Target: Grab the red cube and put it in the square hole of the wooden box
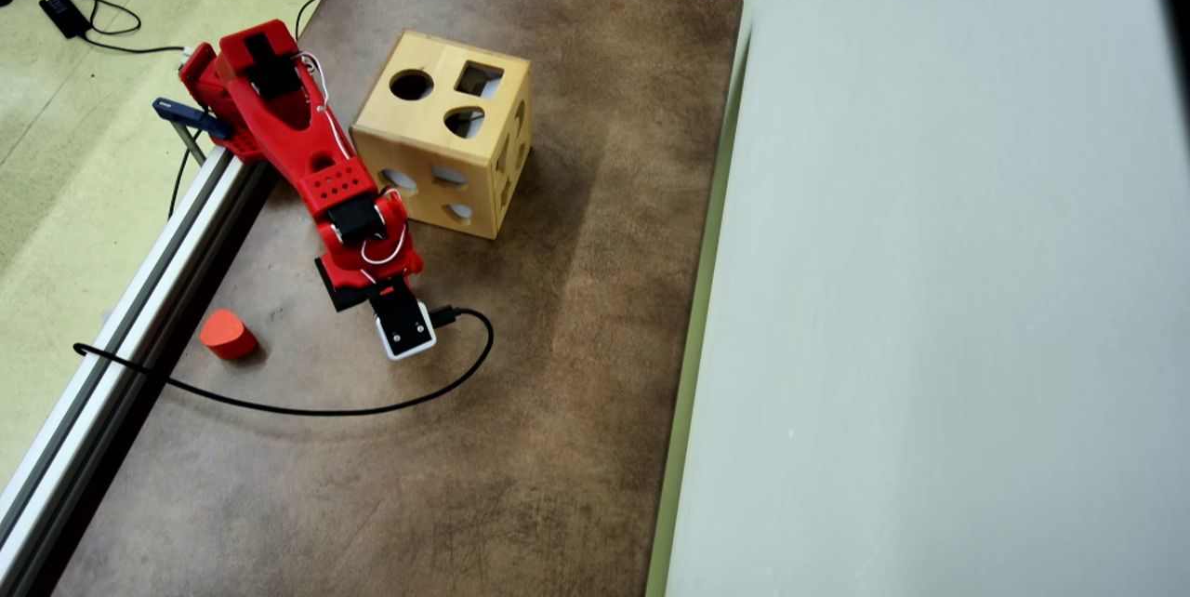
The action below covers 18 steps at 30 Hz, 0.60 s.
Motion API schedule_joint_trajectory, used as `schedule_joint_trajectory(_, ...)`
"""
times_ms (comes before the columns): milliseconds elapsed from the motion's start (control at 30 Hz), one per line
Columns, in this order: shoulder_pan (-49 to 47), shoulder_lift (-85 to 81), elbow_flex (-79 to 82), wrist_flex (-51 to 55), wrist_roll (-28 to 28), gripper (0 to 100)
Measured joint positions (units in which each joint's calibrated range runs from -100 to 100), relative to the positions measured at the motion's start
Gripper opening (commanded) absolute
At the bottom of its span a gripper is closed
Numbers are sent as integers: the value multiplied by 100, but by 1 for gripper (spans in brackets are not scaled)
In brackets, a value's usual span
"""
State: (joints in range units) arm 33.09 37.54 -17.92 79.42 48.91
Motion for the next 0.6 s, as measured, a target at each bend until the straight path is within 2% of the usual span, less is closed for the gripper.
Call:
schedule_joint_trajectory(467,93,102,0,-8,0,29)
schedule_joint_trajectory(600,93,220,0,-299,0,29)
